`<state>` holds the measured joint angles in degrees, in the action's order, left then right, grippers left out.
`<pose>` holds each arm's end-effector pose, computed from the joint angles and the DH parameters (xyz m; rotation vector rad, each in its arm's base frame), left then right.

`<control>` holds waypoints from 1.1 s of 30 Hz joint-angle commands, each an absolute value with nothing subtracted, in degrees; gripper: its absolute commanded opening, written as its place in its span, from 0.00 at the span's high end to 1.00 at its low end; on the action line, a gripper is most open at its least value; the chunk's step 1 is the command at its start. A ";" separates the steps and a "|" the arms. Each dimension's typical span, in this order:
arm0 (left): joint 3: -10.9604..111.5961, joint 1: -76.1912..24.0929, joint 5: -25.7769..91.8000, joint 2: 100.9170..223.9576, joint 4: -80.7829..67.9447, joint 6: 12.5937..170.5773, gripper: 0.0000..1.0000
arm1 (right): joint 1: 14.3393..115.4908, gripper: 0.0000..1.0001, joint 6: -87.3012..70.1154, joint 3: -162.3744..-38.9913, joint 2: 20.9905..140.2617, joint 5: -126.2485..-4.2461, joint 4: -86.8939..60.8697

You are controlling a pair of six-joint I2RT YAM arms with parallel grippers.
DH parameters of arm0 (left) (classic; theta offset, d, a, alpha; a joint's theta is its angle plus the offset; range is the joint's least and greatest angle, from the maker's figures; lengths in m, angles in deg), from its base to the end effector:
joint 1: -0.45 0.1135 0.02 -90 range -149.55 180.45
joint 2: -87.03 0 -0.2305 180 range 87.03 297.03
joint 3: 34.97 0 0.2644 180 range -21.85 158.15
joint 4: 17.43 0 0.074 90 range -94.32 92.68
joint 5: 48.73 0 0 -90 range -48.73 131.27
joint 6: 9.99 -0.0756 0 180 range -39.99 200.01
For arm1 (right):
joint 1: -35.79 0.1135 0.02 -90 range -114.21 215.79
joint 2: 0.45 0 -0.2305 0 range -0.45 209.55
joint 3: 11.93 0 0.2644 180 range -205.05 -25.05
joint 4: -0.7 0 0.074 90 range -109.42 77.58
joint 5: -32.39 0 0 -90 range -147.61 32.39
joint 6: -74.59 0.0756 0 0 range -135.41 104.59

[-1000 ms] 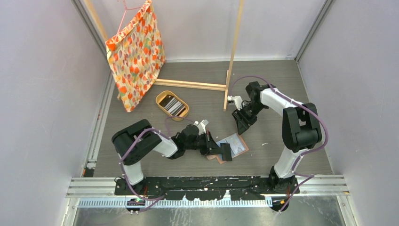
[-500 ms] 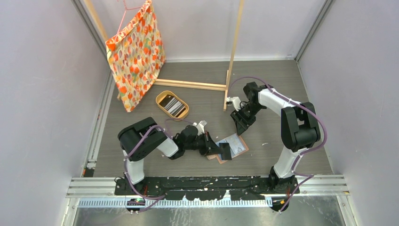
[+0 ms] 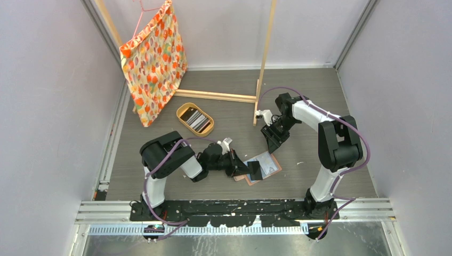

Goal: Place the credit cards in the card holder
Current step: Insert the credit card into the card holder.

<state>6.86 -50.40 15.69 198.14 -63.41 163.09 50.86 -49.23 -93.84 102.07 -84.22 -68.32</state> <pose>0.1812 -0.2743 0.0250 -0.3346 2.5020 -1.7338 0.2986 0.1155 0.1039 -1.2355 2.7126 0.6939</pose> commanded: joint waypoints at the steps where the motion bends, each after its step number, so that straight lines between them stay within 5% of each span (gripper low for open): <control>1: 6.75 -49.74 15.54 199.69 -66.42 164.53 1.00 | 51.44 0.46 -48.72 -95.22 101.24 -83.98 -68.14; 33: 8.79 -49.19 19.00 200.98 -65.76 167.37 1.00 | 54.53 0.52 -49.68 -96.19 104.48 -83.58 -71.01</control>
